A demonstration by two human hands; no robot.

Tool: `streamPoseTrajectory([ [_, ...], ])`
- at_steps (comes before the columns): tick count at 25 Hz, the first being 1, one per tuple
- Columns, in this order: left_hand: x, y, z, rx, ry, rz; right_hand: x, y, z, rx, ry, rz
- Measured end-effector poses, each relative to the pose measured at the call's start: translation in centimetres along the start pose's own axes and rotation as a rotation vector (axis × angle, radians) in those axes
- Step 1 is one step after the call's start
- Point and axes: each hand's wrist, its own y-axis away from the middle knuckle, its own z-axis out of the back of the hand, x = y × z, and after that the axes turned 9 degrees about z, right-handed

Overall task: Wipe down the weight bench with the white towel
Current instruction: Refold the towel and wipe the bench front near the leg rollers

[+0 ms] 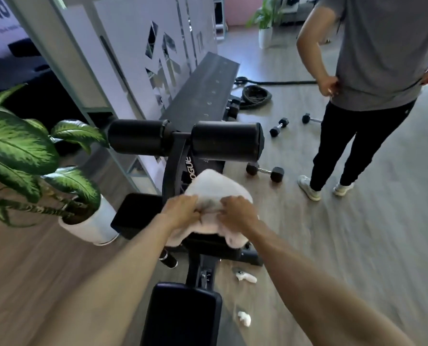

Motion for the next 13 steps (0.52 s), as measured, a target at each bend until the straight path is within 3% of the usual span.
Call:
streamPoseTrajectory([
  [2, 0.4, 0.1, -3.4, 0.124, -0.119, -0.039, -0.4, 0.1, -3.9, 0.297, 0.057, 0.045],
  [3, 0.4, -0.3, -4.1, 0.132, -0.151, -0.045, -0.6, -0.1, -4.7, 0.344, 0.045, 0.044],
  [4, 0.4, -0.8, -3.9, 0.133, -0.172, -0.054, -0.8, -0.4, -4.6, 0.336, 0.009, 0.03],
  [6, 0.1, -1.9, -2.5, 0.064, -0.134, -0.066, -1.3, -1.3, -3.9, 0.151, -0.064, -0.022],
  [8, 0.3, -2.7, -2.5, -0.076, 0.088, -0.119, -1.8, -1.6, -4.7, -0.04, -0.048, -0.095],
  [9, 0.5, -2.7, -3.4, -0.113, 0.15, -0.146, -1.9, -1.4, -5.9, -0.052, 0.006, -0.112],
  [12, 0.6, -0.3, -9.3, -0.09, -0.026, -0.201, -1.3, 0.7, -11.2, 0.086, 0.128, -0.109],
  [13, 0.6, 0.2, -11.0, -0.121, -0.01, -0.204, -1.5, 1.0, -12.7, 0.057, 0.137, -0.108],
])
